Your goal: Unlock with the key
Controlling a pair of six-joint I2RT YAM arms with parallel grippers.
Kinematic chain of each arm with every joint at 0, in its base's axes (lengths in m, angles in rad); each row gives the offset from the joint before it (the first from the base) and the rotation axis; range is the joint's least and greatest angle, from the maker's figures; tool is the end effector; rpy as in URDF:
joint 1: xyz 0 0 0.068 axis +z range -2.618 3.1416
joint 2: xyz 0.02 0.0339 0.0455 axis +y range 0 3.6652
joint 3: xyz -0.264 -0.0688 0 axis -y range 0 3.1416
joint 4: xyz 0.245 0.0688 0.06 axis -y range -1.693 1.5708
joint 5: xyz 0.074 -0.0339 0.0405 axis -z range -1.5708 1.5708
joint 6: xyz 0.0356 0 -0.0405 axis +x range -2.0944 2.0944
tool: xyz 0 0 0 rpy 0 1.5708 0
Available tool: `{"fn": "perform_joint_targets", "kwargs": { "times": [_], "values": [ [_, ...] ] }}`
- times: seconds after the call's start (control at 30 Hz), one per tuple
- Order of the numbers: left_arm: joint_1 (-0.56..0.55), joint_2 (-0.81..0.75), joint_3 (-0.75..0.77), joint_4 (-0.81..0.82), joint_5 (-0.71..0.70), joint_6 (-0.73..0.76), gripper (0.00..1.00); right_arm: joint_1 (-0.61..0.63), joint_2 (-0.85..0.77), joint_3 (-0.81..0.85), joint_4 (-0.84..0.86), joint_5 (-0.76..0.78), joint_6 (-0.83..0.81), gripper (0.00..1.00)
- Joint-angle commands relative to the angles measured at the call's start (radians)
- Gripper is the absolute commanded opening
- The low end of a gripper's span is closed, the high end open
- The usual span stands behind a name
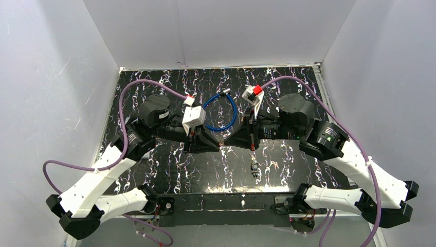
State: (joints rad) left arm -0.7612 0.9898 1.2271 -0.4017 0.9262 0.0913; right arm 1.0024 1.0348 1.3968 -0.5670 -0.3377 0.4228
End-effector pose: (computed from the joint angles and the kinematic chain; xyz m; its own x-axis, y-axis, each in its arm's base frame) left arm 0.1203 -0.1539 0.4345 -0.0282 0.1025 -0.9943 0.9921 -0.1187 -0.0403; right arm 0.0968 0.1735 0.4615 -0.4978 -0.0602 -0.8652 -0.8394 0.2842 0.4632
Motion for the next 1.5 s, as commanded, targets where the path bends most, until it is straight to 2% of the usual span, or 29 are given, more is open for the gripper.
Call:
{"fn": "perform_joint_targets", "kwargs": {
  "times": [0.0,0.17,0.3,0.5,0.67,0.93,1.2,1.47],
  "values": [
    [-0.006,-0.016,0.071,-0.1,0.107,0.096,0.15,-0.007,-0.009,0.01,0.002,0.047,-0.035,0.01],
    [-0.006,-0.014,0.115,-0.191,0.089,0.147,0.14,-0.007,-0.004,0.034,-0.049,0.053,-0.065,0.01],
    [-0.006,-0.009,0.136,-0.206,0.099,0.128,0.12,-0.005,0.0,0.043,-0.061,0.053,-0.074,0.01],
    [-0.006,0.002,0.123,-0.144,0.104,0.047,0.11,0.001,0.005,0.065,-0.065,0.053,-0.08,0.01],
    [-0.007,0.01,0.09,-0.068,0.079,0.001,0.0,0.01,0.007,0.077,-0.065,0.055,-0.081,0.01],
    [-0.006,0.02,0.097,-0.041,0.026,0.015,0.0,0.025,0.014,0.085,-0.065,0.055,-0.079,0.01],
    [-0.006,0.023,0.099,-0.047,-0.014,0.09,0.0,0.03,0.016,0.064,-0.012,0.026,-0.055,0.01],
    [-0.006,-0.001,0.088,-0.088,-0.058,0.33,0.0,0.033,0.009,0.04,0.016,0.0,-0.045,0.07]
  ]
}}
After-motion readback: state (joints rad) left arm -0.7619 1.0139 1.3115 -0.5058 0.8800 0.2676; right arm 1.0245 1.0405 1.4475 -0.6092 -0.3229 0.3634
